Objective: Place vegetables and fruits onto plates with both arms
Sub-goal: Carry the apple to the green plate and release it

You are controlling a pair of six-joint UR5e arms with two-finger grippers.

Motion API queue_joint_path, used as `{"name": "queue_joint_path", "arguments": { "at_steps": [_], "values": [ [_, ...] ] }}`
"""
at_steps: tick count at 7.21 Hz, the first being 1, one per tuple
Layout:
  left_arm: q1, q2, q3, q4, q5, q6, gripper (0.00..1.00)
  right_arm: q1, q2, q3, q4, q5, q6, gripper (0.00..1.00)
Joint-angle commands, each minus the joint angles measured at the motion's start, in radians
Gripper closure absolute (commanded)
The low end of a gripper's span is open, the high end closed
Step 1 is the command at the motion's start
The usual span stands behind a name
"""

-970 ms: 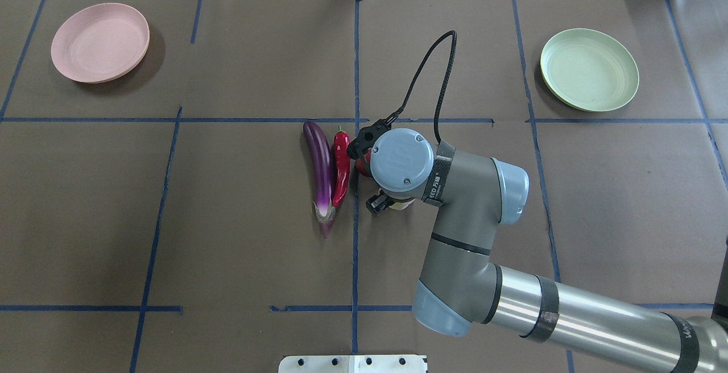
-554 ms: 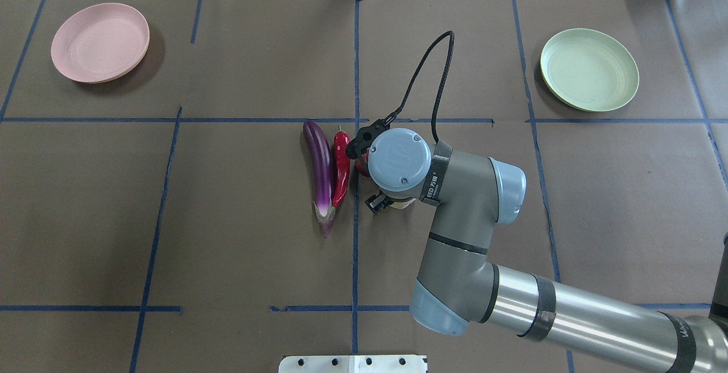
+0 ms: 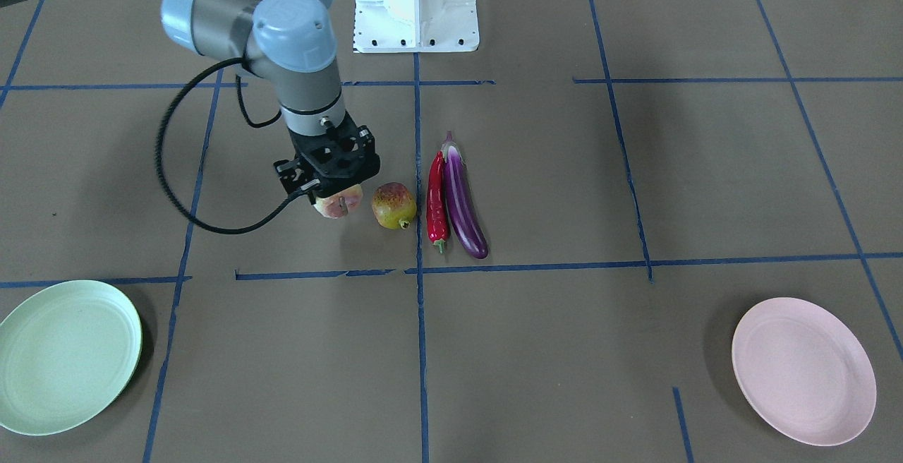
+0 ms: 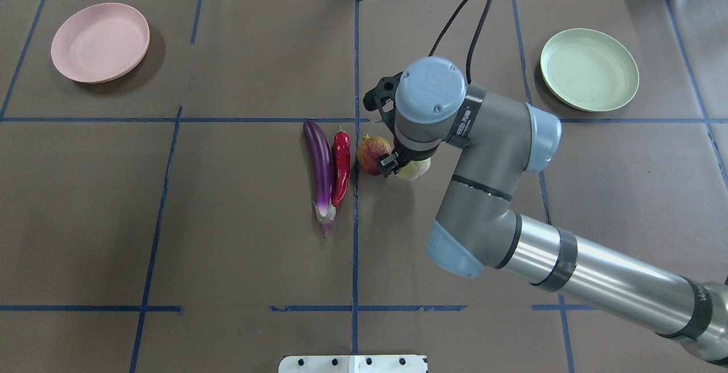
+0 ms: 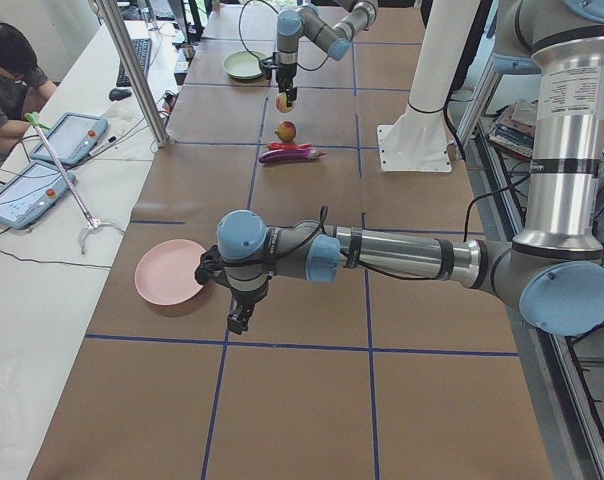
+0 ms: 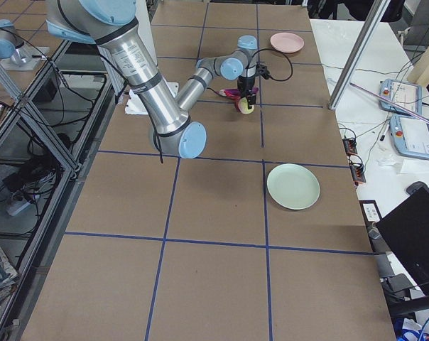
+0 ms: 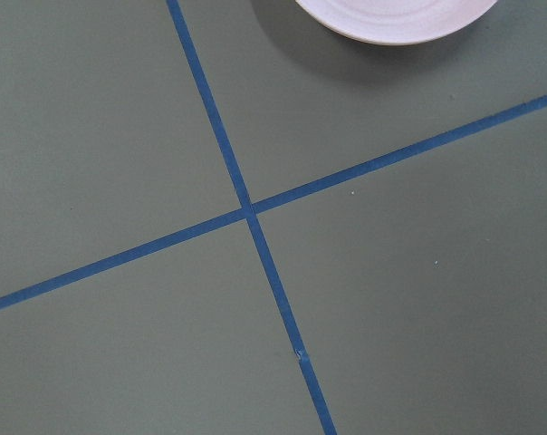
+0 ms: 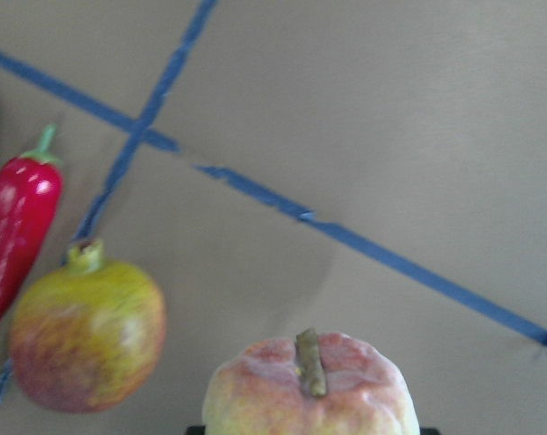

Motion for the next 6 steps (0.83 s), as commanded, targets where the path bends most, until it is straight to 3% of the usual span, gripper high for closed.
{"name": "queue_joint_path", "arguments": {
  "at_steps": [1, 2, 3, 5, 6],
  "values": [
    [0.011, 0.000, -0.002, -0.001, 0.001, 0.000, 0.00, 0.189, -0.032, -0.053, -0.042, 0.065, 0.012, 0.90],
    [0.012, 0.000, -0.003, -0.002, 0.000, -0.001, 0.00, 0.276, -0.040, -0.125, -0.034, 0.088, 0.005, 0.90],
    [0.012, 0.000, -0.003, -0.014, -0.001, -0.001, 0.00, 0.338, -0.045, -0.227, 0.053, 0.153, -0.017, 0.90],
    [0.014, 0.000, -0.002, -0.022, -0.001, -0.001, 0.00, 0.419, -0.100, -0.457, 0.339, 0.186, -0.109, 0.94],
    [0.016, 0.000, -0.003, -0.022, -0.001, -0.001, 0.00, 0.429, -0.106, -0.528, 0.388, 0.201, -0.144, 0.94]
  ]
}}
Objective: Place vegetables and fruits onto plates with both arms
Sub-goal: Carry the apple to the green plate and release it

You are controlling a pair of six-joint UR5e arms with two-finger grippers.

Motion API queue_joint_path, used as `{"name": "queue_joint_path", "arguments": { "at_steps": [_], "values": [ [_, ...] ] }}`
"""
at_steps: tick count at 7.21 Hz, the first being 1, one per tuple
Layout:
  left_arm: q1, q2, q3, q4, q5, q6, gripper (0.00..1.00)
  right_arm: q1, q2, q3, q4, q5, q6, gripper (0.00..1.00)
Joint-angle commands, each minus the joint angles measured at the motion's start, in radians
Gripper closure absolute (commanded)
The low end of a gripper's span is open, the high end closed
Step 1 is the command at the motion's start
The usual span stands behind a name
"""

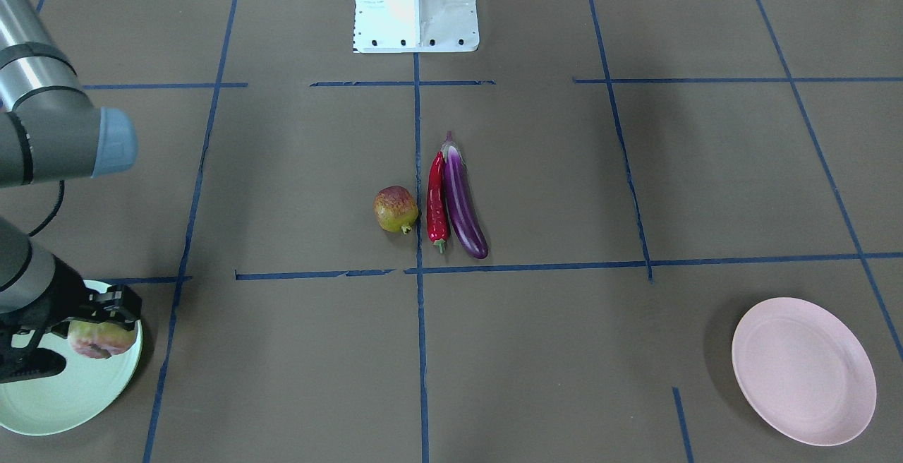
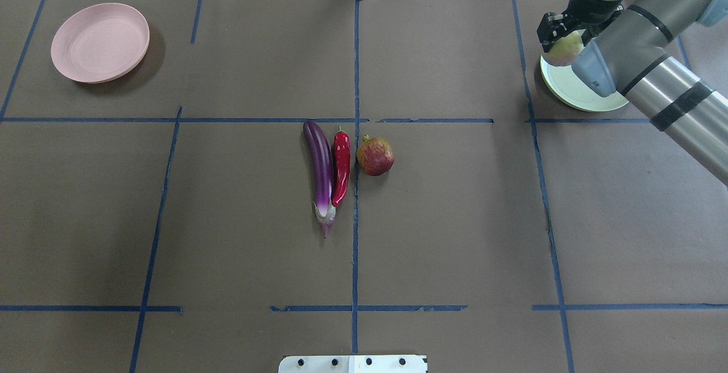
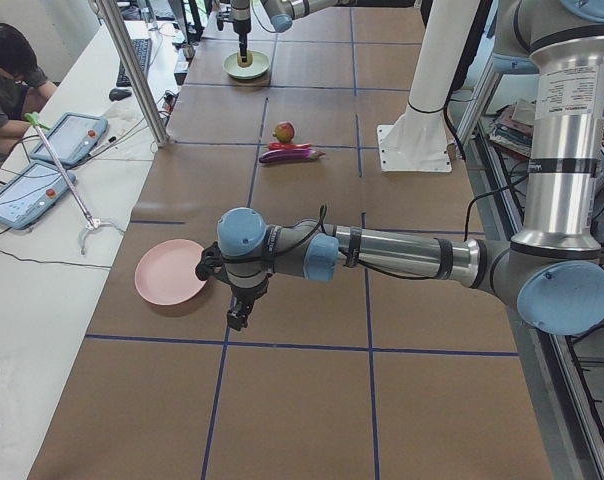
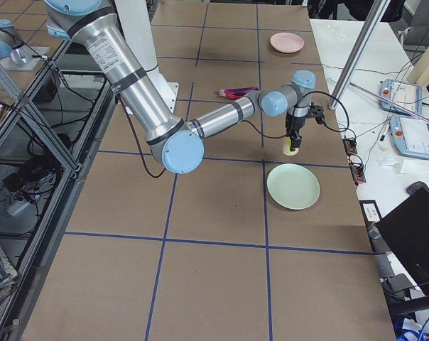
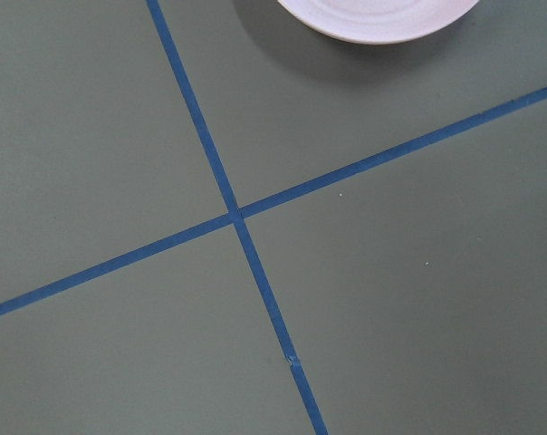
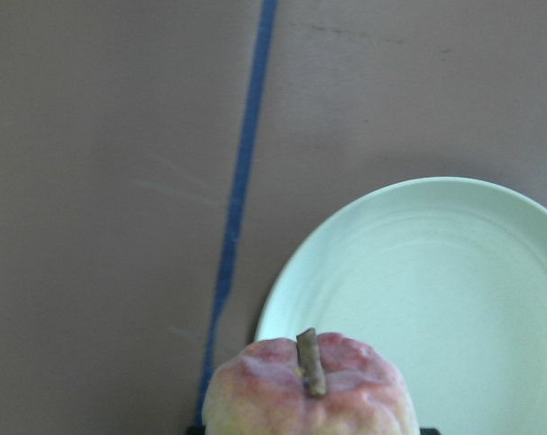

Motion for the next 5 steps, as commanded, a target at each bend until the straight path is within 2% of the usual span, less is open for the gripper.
{"name": "queue_joint_path", "arguments": {
  "at_steps": [1, 2, 3, 5],
  "values": [
    [0.001, 0.000, -0.001, -0.002, 0.000, 0.000, 0.00, 0.040, -0.068, -0.114, 0.138, 0.038, -0.052, 0.94],
    [0.001, 0.000, -0.001, -0.002, 0.000, 0.000, 0.00, 0.040, -0.132, -0.114, 0.225, 0.079, -0.047, 0.94],
    [0.003, -0.002, 0.001, -0.002, 0.001, 0.000, 0.00, 0.043, -0.171, -0.108, 0.260, 0.106, -0.049, 0.92],
    [0.003, -0.002, -0.001, -0.003, 0.002, 0.002, 0.00, 0.043, -0.200, -0.059, 0.258, 0.118, -0.050, 0.80]
  ]
}}
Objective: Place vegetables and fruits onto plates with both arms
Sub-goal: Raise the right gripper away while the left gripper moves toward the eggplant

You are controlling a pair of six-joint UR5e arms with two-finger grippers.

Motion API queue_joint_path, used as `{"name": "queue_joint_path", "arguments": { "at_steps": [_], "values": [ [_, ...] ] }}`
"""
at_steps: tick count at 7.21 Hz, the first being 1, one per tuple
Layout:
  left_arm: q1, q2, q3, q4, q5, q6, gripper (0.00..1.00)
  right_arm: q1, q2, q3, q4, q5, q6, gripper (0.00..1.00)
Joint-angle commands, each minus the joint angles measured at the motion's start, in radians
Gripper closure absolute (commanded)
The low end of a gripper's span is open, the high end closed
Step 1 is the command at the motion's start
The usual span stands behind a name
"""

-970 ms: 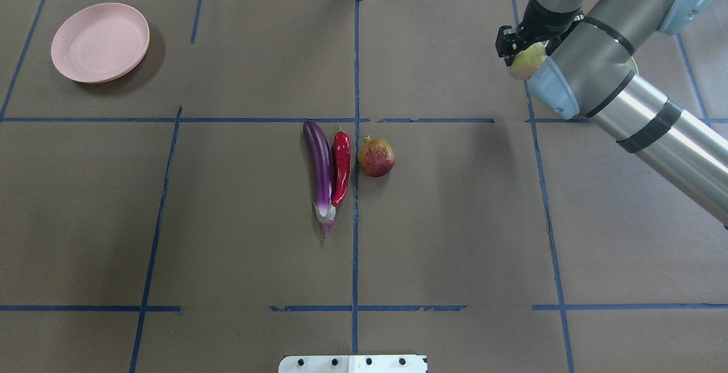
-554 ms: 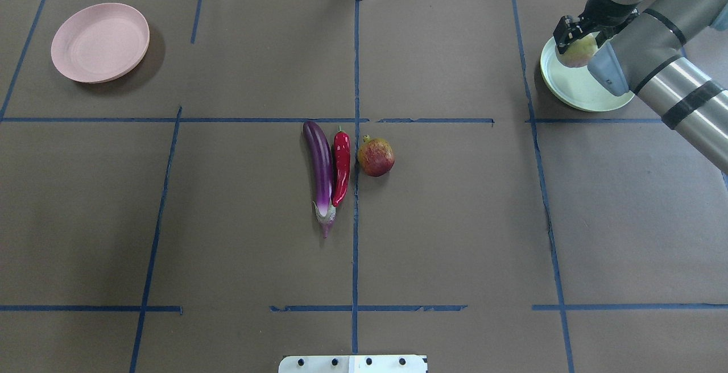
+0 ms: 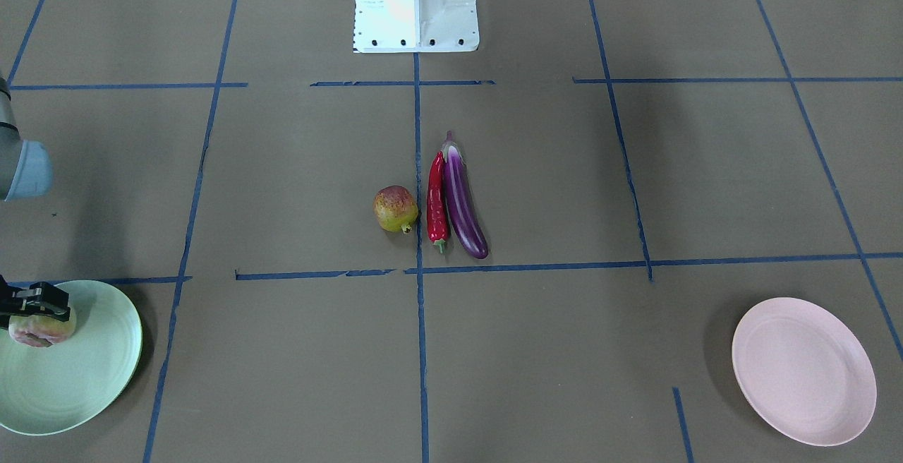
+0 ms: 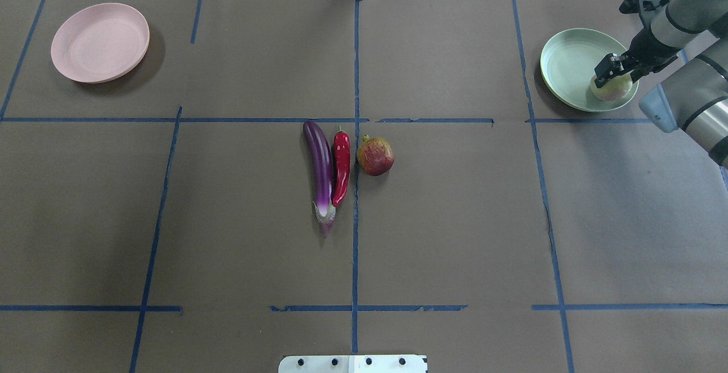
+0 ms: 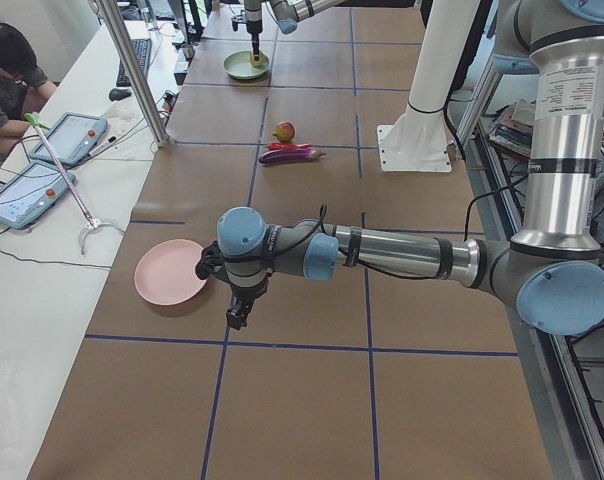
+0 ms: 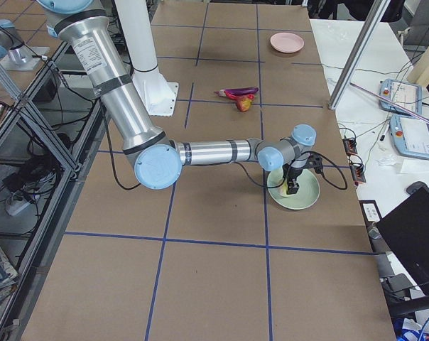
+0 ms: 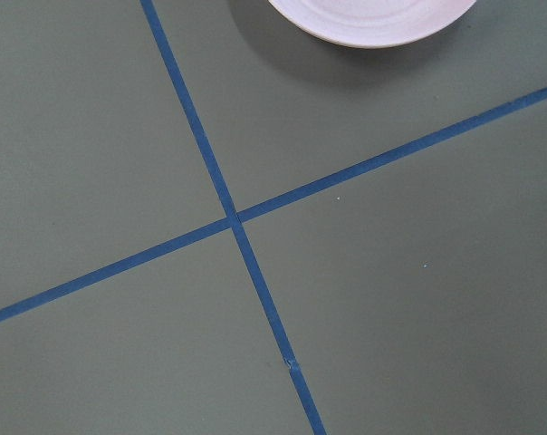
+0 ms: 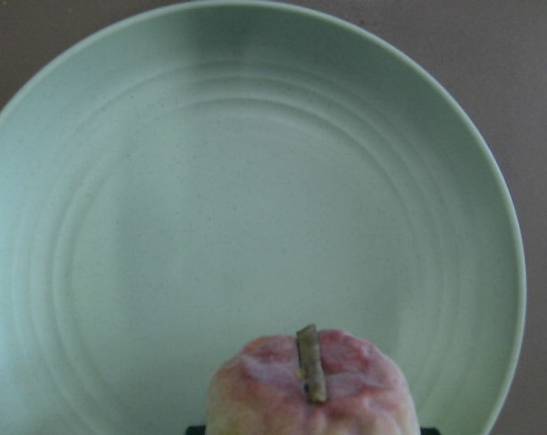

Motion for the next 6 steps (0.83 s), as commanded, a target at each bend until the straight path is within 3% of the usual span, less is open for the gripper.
{"name": "queue_joint_path", "arguments": {
  "at_steps": [1, 5, 6],
  "values": [
    [0.000, 0.000, 0.001, -0.001, 0.000, 0.001, 0.00, 0.000, -0.019, 0.034, 0.006, 0.021, 0.003, 0.01],
    [0.008, -0.018, 0.004, 0.003, -0.001, -0.034, 0.00, 0.059, -0.007, 0.050, -0.036, 0.063, -0.009, 0.00],
    [0.064, -0.046, -0.009, -0.015, 0.000, -0.218, 0.00, 0.102, -0.017, 0.052, -0.043, 0.089, -0.043, 0.00]
  ]
}}
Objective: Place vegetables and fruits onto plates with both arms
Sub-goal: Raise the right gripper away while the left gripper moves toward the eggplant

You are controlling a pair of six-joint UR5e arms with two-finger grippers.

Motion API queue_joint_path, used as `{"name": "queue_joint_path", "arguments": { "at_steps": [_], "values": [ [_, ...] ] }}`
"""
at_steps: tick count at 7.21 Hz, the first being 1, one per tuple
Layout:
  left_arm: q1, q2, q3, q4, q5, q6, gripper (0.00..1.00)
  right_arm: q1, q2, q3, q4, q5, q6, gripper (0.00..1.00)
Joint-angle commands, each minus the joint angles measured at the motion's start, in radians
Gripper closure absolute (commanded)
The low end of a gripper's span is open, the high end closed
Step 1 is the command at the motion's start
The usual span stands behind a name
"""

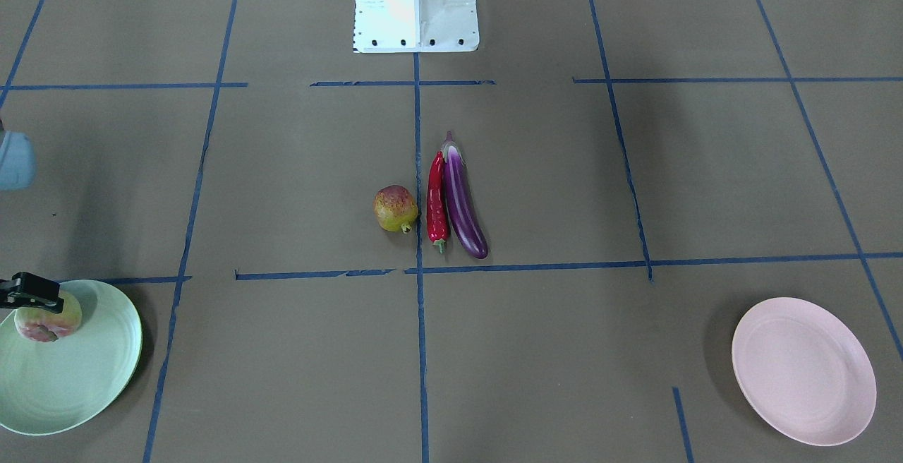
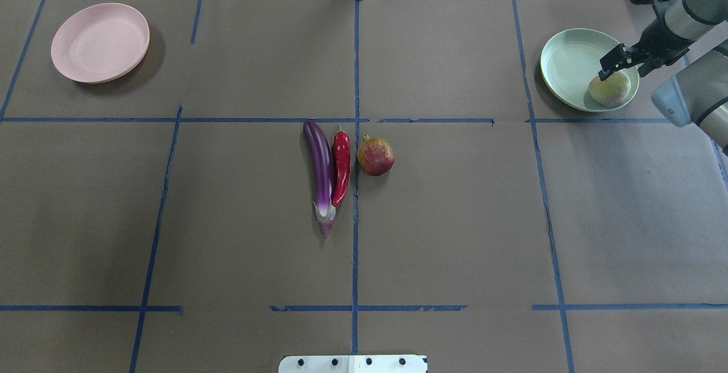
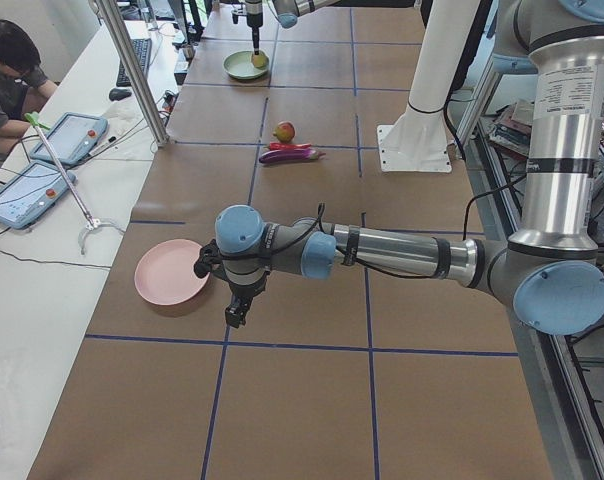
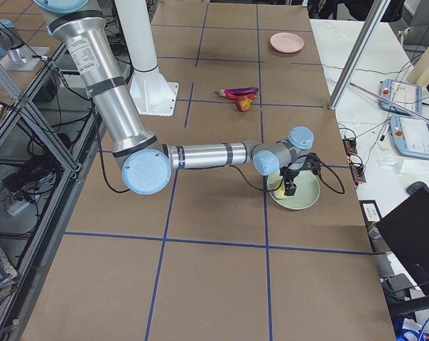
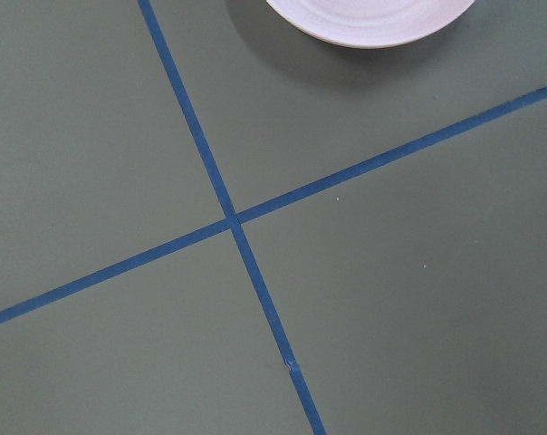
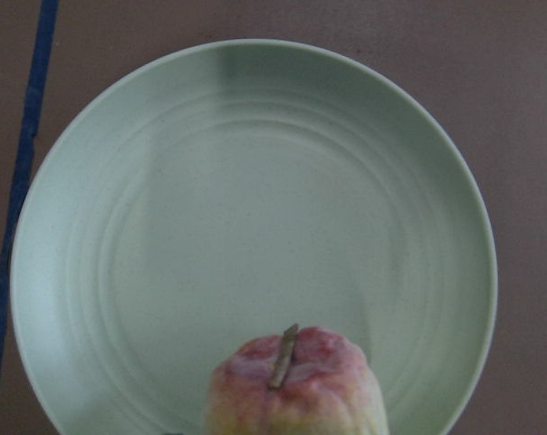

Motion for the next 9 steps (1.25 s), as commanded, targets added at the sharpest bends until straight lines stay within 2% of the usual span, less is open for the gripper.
{"name": "queue_joint_path", "arguments": {
  "at_steps": [1, 2, 3, 4, 5, 6, 7, 8, 9],
  "values": [
    [0.177, -0.035, -0.013, -0.100, 0.010, -0.274, 0.00, 0.091, -0.012, 0.022, -0.035, 0.038, -0.113, 0.00],
    [0.292, -0.054, 0.006, -0.225, 0.011, -0.418, 0.00, 0.128, -0.036, 0.058, -0.110, 0.038, -0.208, 0.00],
    [0.351, -0.127, 0.010, -0.240, 0.016, -0.553, 0.00, 0.172, -0.059, 0.096, -0.206, 0.035, -0.325, 0.00],
    [0.406, -0.191, 0.008, -0.219, 0.021, -0.663, 0.00, 0.226, -0.110, 0.111, -0.256, 0.035, -0.465, 0.00],
    [0.504, -0.253, 0.011, -0.216, 0.121, -0.785, 0.00, 0.281, -0.179, 0.130, -0.259, 0.032, -0.553, 0.00],
    [0.616, -0.340, 0.036, -0.216, 0.219, -0.961, 0.00, 0.283, -0.240, 0.188, -0.256, 0.020, -0.554, 0.00],
    [0.716, -0.441, 0.078, -0.214, 0.293, -1.165, 0.00, 0.283, -0.244, 0.203, -0.255, 0.027, -0.542, 0.00],
    [0.795, -0.569, 0.177, -0.216, 0.360, -1.352, 0.00, 0.283, -0.241, 0.204, -0.256, 0.030, -0.540, 0.00],
    [0.833, -0.680, 0.263, -0.216, 0.395, -1.442, 0.02, 0.283, -0.238, 0.204, -0.255, 0.030, -0.540, 0.00]
  ]
}}
